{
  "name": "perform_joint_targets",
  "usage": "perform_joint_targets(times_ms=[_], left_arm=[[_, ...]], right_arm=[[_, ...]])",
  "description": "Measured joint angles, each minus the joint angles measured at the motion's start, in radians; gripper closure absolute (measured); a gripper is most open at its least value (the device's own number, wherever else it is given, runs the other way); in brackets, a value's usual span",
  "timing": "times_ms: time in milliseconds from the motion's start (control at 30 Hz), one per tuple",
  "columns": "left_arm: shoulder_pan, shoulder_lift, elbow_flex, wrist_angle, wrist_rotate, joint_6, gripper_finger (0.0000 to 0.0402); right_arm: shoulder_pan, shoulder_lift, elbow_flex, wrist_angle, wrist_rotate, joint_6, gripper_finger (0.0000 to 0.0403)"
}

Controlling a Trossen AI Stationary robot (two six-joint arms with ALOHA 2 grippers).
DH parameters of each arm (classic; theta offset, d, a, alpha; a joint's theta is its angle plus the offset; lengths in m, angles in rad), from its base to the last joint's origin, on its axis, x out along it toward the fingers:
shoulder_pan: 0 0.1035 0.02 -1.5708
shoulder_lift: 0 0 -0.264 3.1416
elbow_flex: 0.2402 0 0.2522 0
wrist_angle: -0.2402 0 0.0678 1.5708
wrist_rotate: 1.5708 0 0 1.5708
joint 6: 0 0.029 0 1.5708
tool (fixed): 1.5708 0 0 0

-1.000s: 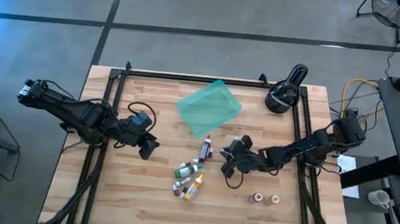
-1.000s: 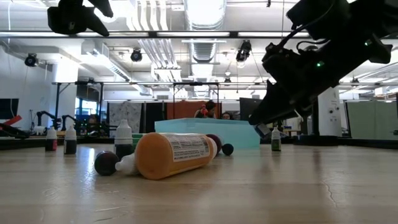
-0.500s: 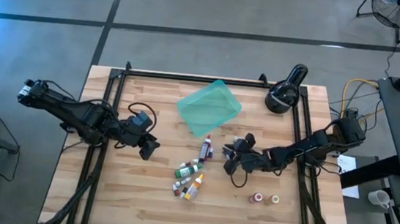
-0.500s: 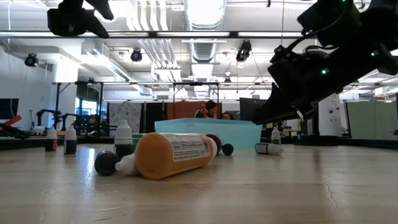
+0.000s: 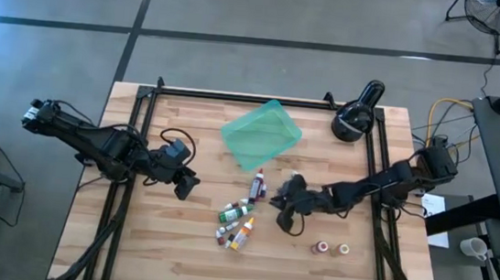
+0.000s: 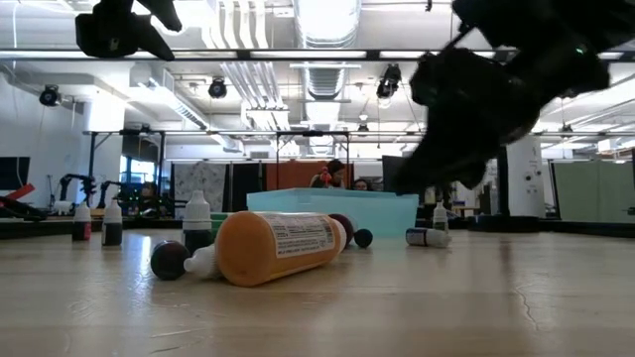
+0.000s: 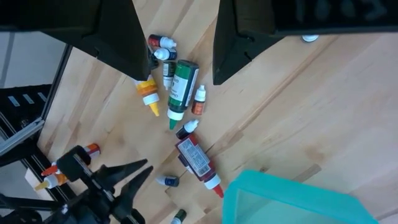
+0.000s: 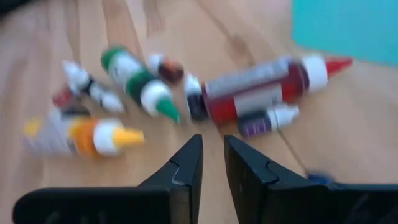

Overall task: Pick & Place food coloring
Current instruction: Adjust the blue small food coloring bottle

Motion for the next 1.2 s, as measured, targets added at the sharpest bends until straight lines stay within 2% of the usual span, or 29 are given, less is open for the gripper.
perform_joint_targets(times_ms=[67,167,333,400,467,500,600,700,900,1033,1200], left_arm=[[0.000,0.000,0.000,0.001,0.000,0.000,0.0255],[0.000,0.000,0.000,0.001,0.000,-0.001,0.0255],[0.000,0.000,0.000,0.005,0.000,0.001,0.0255],[0.000,0.000,0.000,0.005,0.000,0.005,0.0255],[0.000,0.000,0.000,0.008,0.000,0.010,0.0255],[0.000,0.000,0.000,0.007,0.000,0.011,0.0255],[0.000,0.000,0.000,0.008,0.000,0.013,0.0255],[0.000,0.000,0.000,0.009,0.000,0.027,0.0255],[0.000,0.000,-0.014,0.011,-0.018,0.030,0.0255],[0.000,0.000,-0.025,0.010,-0.017,0.036,0.0255],[0.000,0.000,-0.052,0.016,-0.017,0.040,0.0255]], right_arm=[[-0.009,0.000,0.036,-0.009,0.002,0.066,0.0345],[-0.032,-0.010,0.100,-0.063,-0.001,0.254,0.0344],[-0.042,-0.020,0.195,-0.069,0.054,0.293,0.0344],[-0.041,-0.013,0.213,-0.087,0.000,0.280,0.0344],[-0.052,-0.005,0.231,-0.213,-0.118,0.234,0.0344],[-0.056,0.002,0.242,-0.326,-0.145,0.244,0.0344],[-0.048,0.011,0.264,-0.636,-0.114,0.295,0.0344],[-0.011,0.002,0.268,-0.751,-0.052,0.286,0.0337],[0.043,0.007,0.203,-0.695,-0.036,0.288,0.0285],[0.056,0.012,0.157,-0.697,0.020,0.302,0.0259],[0.050,0.010,0.142,-0.699,0.120,0.338,0.0247]])
